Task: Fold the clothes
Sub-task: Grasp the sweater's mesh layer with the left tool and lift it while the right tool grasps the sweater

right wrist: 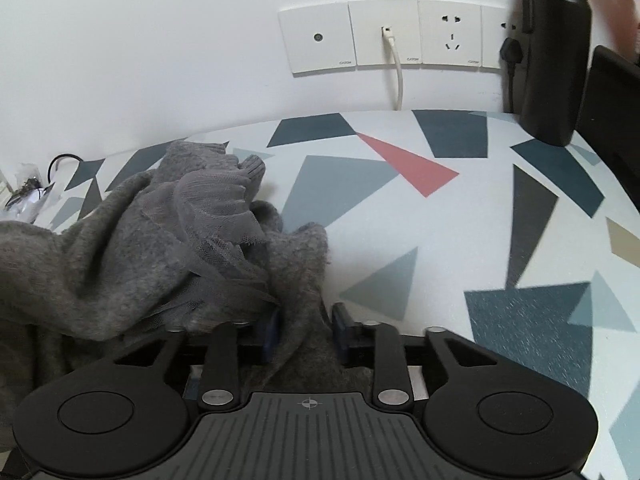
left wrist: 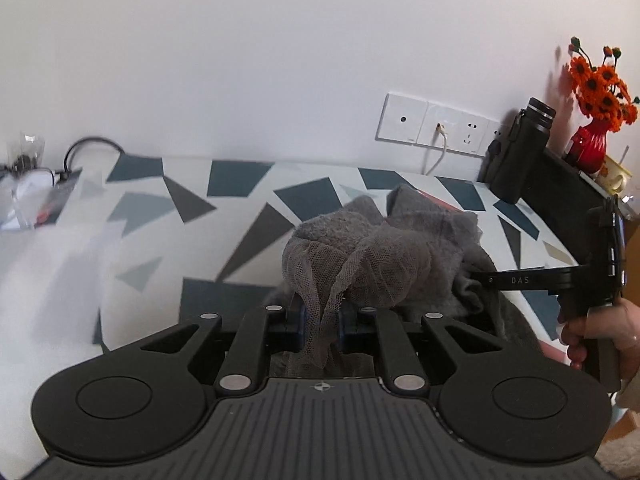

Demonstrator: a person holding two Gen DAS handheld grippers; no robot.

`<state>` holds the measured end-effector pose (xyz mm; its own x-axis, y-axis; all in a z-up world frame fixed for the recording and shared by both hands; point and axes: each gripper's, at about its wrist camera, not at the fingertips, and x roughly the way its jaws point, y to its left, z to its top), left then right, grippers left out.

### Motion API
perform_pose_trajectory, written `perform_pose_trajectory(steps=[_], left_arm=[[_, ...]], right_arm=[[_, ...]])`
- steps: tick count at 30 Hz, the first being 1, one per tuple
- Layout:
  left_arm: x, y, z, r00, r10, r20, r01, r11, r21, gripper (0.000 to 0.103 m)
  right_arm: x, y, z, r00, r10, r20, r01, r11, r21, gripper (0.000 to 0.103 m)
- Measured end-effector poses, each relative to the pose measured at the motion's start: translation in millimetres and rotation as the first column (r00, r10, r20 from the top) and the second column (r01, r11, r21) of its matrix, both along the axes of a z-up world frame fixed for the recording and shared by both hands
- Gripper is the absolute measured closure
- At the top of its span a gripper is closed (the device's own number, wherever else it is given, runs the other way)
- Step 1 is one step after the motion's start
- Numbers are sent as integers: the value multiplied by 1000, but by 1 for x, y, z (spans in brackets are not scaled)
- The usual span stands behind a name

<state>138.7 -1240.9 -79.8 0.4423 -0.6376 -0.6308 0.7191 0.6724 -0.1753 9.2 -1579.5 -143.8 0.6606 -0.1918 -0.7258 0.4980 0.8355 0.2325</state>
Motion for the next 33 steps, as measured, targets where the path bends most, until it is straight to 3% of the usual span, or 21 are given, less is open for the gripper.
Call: perform_pose_trajectory(steps=[5, 12, 17, 21, 29, 31, 33], left_arm=[[-20, -2, -8, 997, -79, 12, 78, 996, 49, 89], [-36, 3, -43, 988, -125, -89, 133, 987, 91, 89], [-32, 12, -49, 986, -111, -125, 121, 989, 79, 89], [-31, 13, -47, 986, -115, -121, 125, 989, 81, 89], [-32, 19, -36, 994, -93, -53, 97, 993, 67, 89], [-32, 20, -30, 996, -85, -29, 86, 995, 53, 89], [-30, 21, -24, 997, -77, -14, 77, 996, 36, 90]], right_arm=[[-20, 7, 16, 998, -9, 64, 6, 999, 53, 64], [-20, 24, 29, 990, 30, 139, -53, 985, 163, 64], [4, 39, 21, 991, 78, 110, -98, 976, 193, 64], [13, 41, 11, 996, 36, 76, -52, 976, 212, 64], [16, 21, 28, 988, -70, 134, 49, 987, 153, 68], [22, 18, 31, 987, -80, 140, 63, 990, 127, 67], [28, 17, 32, 988, -73, 140, 56, 992, 116, 58]])
